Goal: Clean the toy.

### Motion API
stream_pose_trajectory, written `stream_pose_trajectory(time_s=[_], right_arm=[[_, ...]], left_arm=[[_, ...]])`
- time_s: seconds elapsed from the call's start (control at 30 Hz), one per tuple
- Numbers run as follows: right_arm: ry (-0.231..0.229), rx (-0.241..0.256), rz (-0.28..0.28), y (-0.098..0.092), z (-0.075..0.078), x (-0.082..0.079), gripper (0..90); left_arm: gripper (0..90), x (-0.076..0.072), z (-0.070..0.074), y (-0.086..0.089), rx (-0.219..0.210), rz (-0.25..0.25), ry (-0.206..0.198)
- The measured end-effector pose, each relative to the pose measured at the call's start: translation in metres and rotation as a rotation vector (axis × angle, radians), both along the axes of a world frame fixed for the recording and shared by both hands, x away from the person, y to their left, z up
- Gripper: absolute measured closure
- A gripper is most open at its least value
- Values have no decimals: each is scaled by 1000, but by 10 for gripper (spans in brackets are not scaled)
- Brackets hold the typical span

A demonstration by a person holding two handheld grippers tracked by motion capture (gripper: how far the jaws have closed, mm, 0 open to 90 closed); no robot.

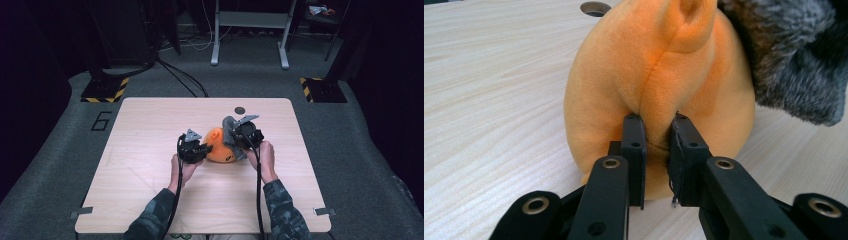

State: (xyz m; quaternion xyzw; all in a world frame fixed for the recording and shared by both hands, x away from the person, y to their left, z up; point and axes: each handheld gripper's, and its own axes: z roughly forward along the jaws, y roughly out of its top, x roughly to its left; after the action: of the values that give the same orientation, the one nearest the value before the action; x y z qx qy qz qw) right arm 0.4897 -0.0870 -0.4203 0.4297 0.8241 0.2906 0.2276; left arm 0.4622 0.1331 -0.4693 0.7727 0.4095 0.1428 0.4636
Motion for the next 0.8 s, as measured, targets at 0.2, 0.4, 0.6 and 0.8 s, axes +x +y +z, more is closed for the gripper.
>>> stream_pose_trajectory(time_s=[0.2, 0.4, 0.6, 0.8], right_arm=[[80, -20, -41, -15, -24, 8, 731], [201, -55, -84, -23, -54, 18, 730], [239, -21, -85, -29, -66, 22, 730], [157, -10, -101, -36, -36, 11, 732]], left_arm=[[787, -1, -1, 0, -4, 3, -4], [783, -1, -3, 0, -9, 7, -11], [783, -2, -3, 1, -4, 9, -13], [783, -3, -2, 0, -5, 9, -19]])
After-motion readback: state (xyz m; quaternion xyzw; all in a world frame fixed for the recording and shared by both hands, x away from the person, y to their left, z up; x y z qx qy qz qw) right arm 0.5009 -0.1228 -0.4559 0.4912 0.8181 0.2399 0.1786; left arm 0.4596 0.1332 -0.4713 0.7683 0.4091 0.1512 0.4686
